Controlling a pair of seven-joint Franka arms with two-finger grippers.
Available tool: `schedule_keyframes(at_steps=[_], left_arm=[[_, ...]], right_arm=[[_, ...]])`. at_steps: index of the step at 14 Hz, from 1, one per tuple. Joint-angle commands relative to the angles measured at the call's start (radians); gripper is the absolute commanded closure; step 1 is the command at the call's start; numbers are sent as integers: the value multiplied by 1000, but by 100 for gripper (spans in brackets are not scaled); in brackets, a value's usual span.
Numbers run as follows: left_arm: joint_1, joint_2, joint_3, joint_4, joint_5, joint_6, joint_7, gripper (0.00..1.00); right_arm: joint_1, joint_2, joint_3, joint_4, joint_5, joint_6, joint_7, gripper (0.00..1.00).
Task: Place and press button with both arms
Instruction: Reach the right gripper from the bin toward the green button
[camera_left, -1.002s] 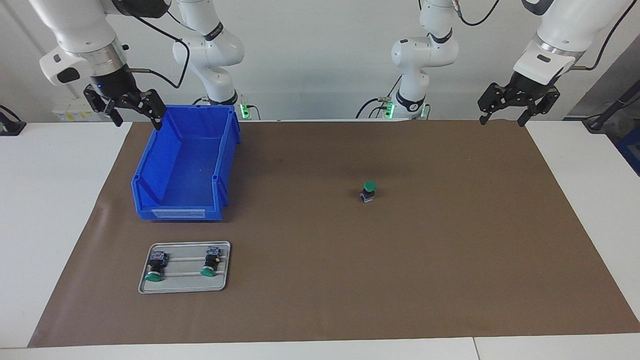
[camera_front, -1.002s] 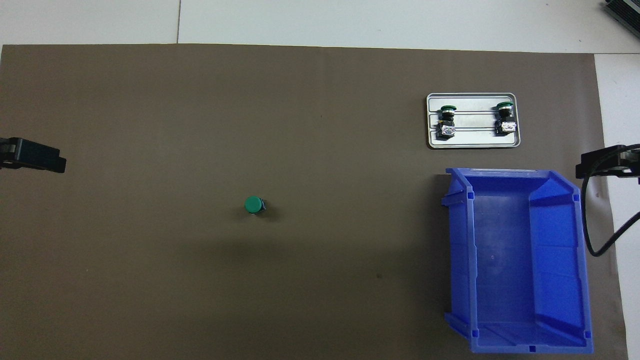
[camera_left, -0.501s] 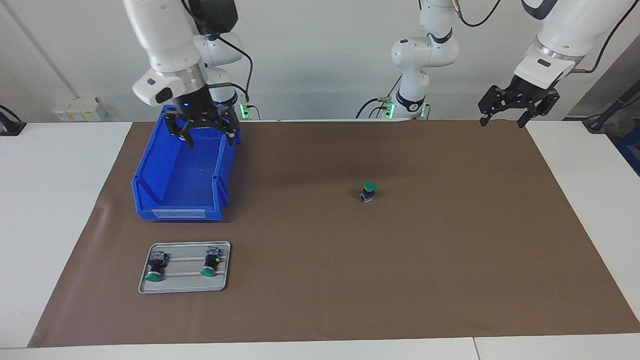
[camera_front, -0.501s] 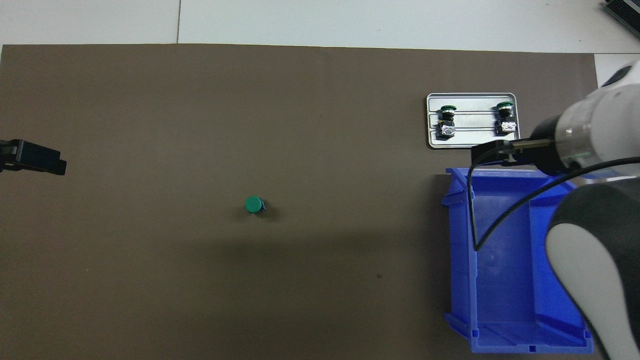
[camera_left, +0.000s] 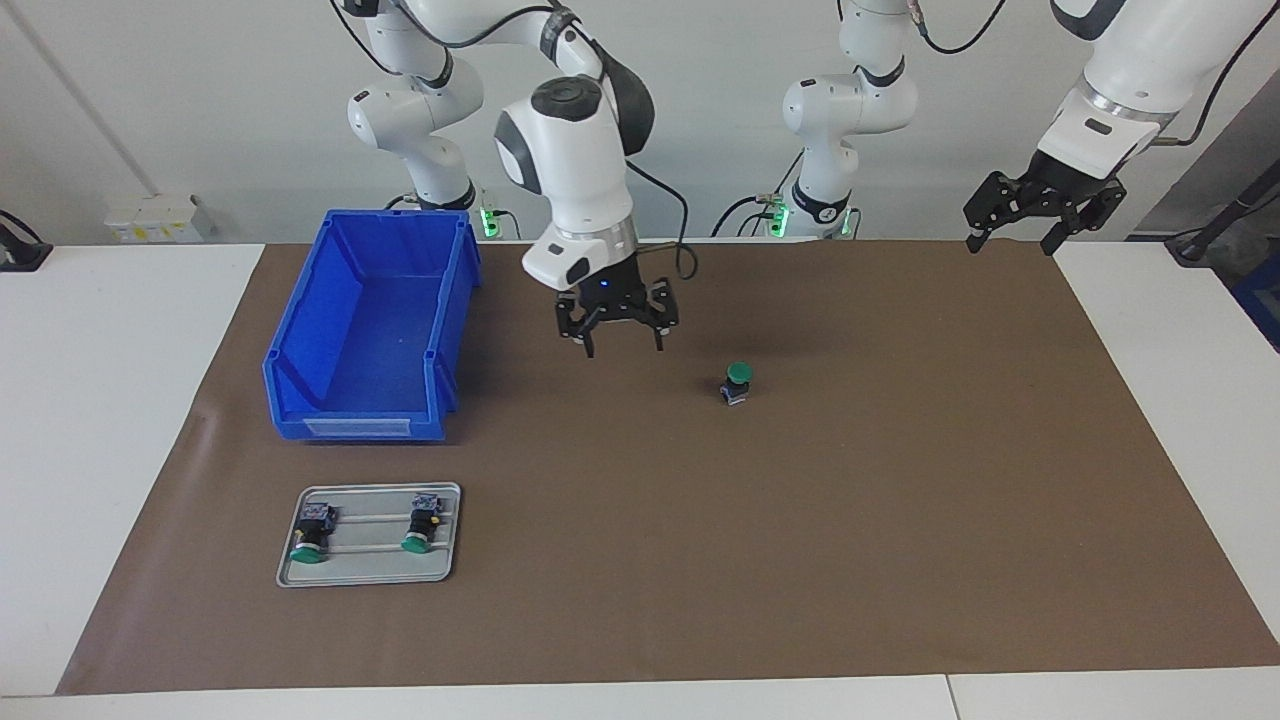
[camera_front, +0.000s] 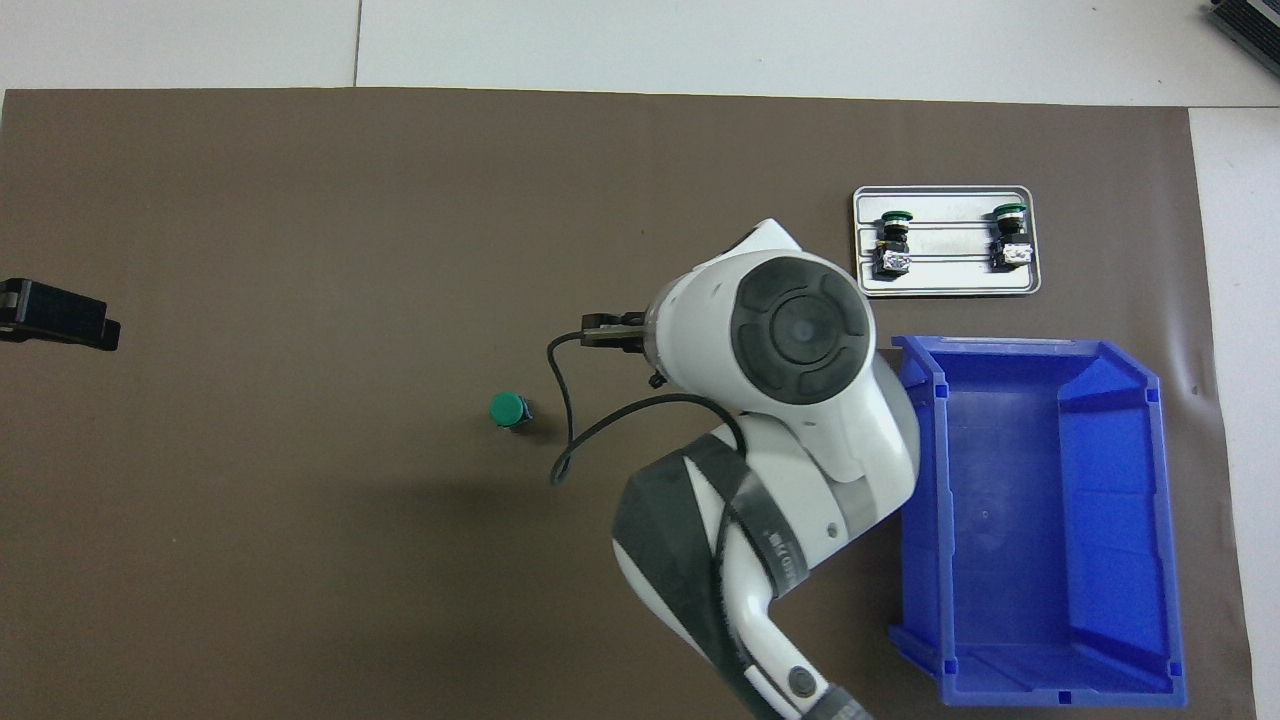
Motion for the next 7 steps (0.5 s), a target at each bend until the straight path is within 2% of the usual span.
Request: schedule_keyframes(at_steps=[1,3,7], left_arm=[[11,-19,-8,-20,12,-10,3,0],[11,-19,-8,-20,12,-9,3,0],[11,-19,-8,-20,12,-9,3,0]], right_arm=[[73,99,-11,61,3,86,23,0],[114,133,-9,61,5,151,23,0],[226,259,-14,78,-17,281,27,0]])
